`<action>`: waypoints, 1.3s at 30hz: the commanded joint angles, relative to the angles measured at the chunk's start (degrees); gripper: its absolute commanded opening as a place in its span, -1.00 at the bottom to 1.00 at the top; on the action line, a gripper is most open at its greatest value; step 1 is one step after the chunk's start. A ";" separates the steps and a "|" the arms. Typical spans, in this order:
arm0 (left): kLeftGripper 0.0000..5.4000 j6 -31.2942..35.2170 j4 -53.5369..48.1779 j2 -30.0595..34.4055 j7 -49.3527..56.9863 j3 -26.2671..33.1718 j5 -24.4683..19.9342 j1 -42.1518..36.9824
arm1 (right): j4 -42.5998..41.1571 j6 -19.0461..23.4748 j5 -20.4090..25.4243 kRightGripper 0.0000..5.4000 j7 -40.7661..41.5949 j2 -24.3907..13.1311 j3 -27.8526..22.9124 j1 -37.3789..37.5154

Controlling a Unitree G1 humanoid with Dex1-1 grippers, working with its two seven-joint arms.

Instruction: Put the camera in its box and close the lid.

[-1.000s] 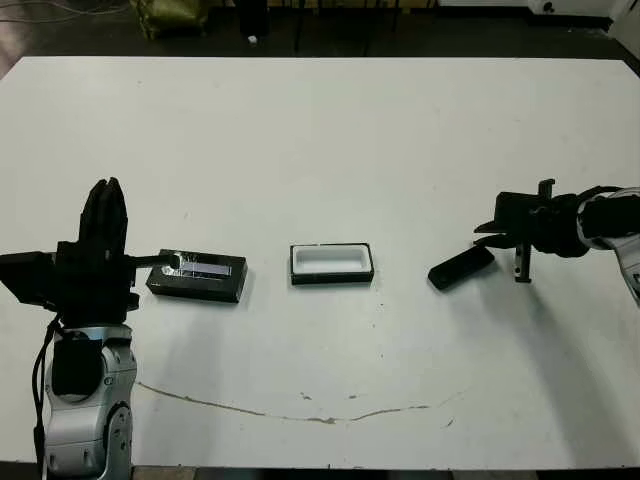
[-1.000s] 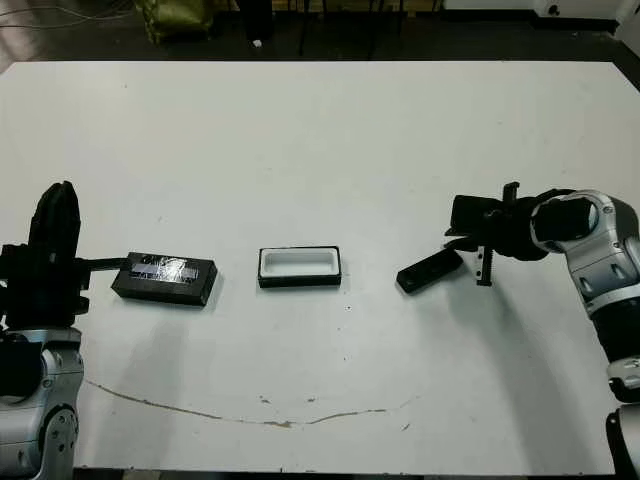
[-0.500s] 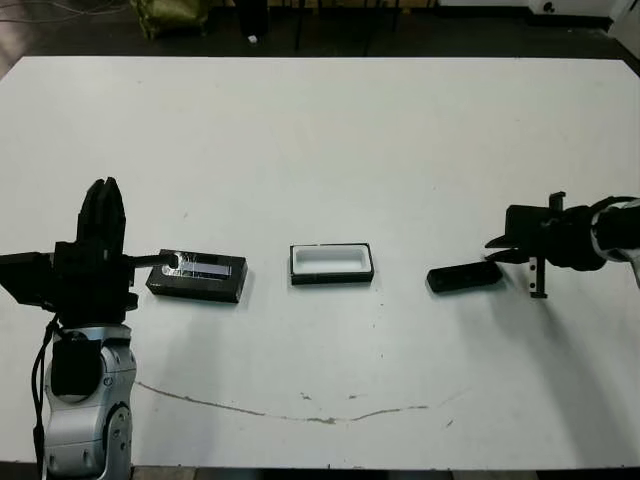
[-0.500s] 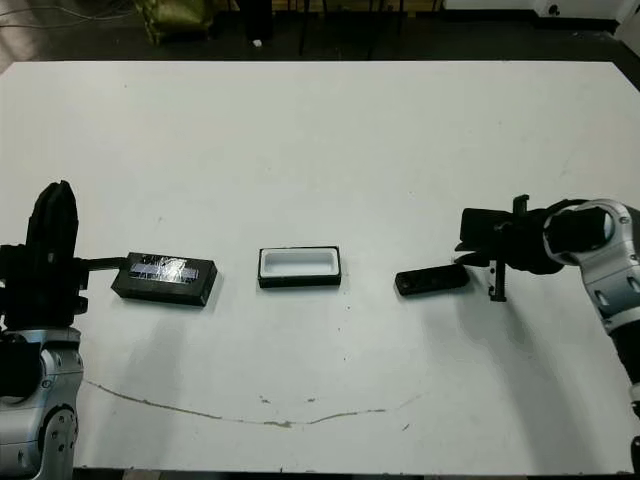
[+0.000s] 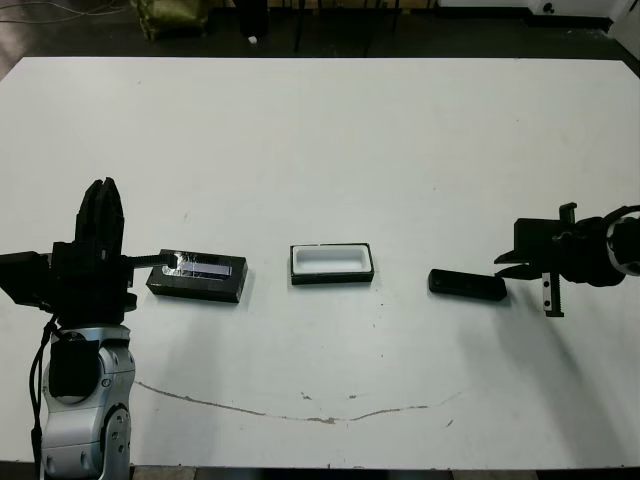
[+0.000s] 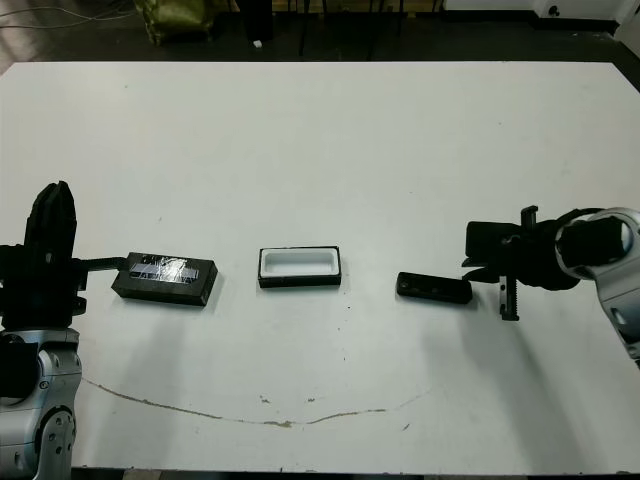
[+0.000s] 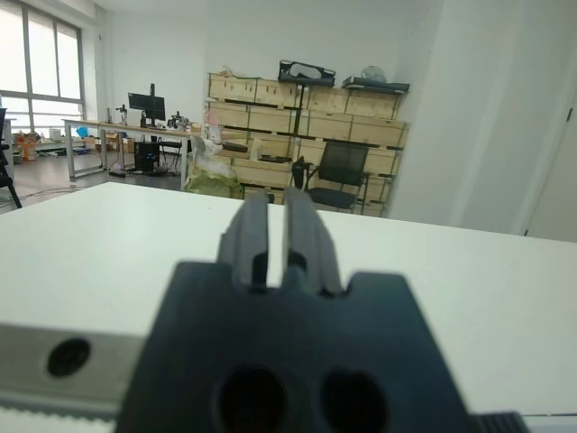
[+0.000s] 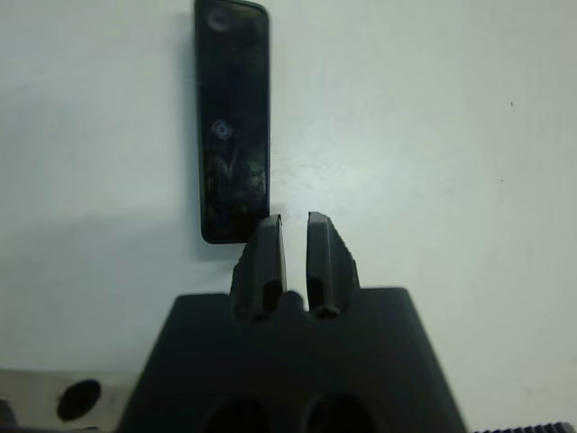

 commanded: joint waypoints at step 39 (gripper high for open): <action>-0.99 1.69 -0.30 -0.04 0.38 0.19 0.03 1.45 | -14.61 17.16 26.20 -1.00 -3.00 -3.35 -22.11 9.65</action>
